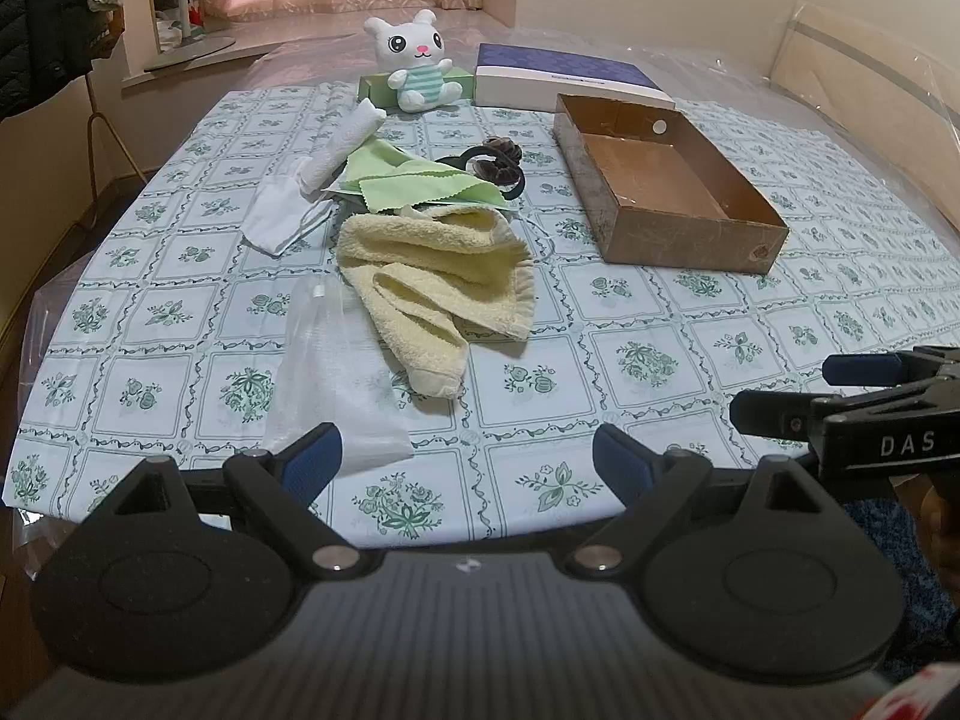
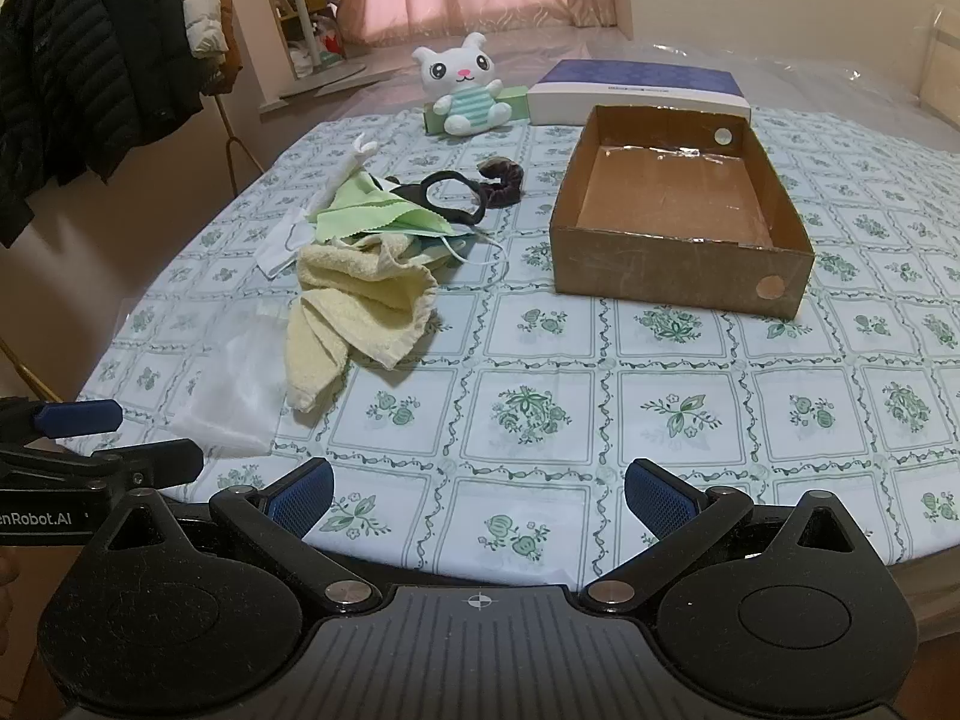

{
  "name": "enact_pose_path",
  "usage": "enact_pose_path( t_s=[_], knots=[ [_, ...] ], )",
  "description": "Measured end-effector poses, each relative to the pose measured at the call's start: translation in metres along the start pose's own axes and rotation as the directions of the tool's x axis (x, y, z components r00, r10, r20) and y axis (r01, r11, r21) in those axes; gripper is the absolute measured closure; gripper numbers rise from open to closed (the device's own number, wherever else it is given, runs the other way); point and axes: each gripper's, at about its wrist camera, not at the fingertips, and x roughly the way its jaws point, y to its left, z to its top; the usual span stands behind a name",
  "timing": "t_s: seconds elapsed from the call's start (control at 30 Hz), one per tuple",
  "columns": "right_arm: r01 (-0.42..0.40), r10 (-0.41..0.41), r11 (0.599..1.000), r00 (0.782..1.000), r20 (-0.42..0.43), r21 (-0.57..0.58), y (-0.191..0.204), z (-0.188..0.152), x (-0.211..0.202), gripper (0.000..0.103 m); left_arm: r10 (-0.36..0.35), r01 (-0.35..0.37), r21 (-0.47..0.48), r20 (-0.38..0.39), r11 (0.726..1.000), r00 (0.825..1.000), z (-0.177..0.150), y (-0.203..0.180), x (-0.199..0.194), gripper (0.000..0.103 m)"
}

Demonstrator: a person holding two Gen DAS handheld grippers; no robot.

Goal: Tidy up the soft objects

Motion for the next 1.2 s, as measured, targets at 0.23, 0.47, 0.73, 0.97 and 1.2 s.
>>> enact_pose_path(
  t_s=[0.23, 0.47, 0.73, 0.97, 1.2],
  knots=[
    [0.001, -0.001, 1.000, 1.000, 0.005, 0.003, 0.0000, 0.0004, -0.0007, 0.000, 0.001, -0.001, 0.000, 0.000, 1.000, 1.000, 0.0022, 0.0005, 0.0001, 0.013],
    [0.001, -0.001, 1.000, 1.000, 0.010, 0.006, -0.0001, 0.0020, -0.0011, 0.000, 0.001, -0.001, 0.000, -0.001, 1.000, 1.000, 0.0021, 0.0000, -0.0002, 0.013],
    [0.001, -0.001, 1.000, 1.000, 0.011, 0.006, 0.0002, 0.0020, -0.0011, 0.000, 0.000, 0.000, 0.001, -0.002, 1.000, 1.000, 0.0023, 0.0003, 0.0001, 0.013],
    [0.002, -0.002, 1.000, 1.000, 0.010, 0.007, 0.0001, 0.0025, -0.0013, 0.000, 0.000, 0.000, 0.000, -0.002, 1.000, 1.000, 0.0020, 0.0000, -0.0001, 0.013],
    [0.002, -0.002, 1.000, 1.000, 0.011, 0.008, -0.0001, 0.0020, -0.0013, 0.000, 0.000, 0.000, 0.000, -0.002, 1.000, 1.000, 0.0023, 0.0005, 0.0003, 0.013]
  ],
)
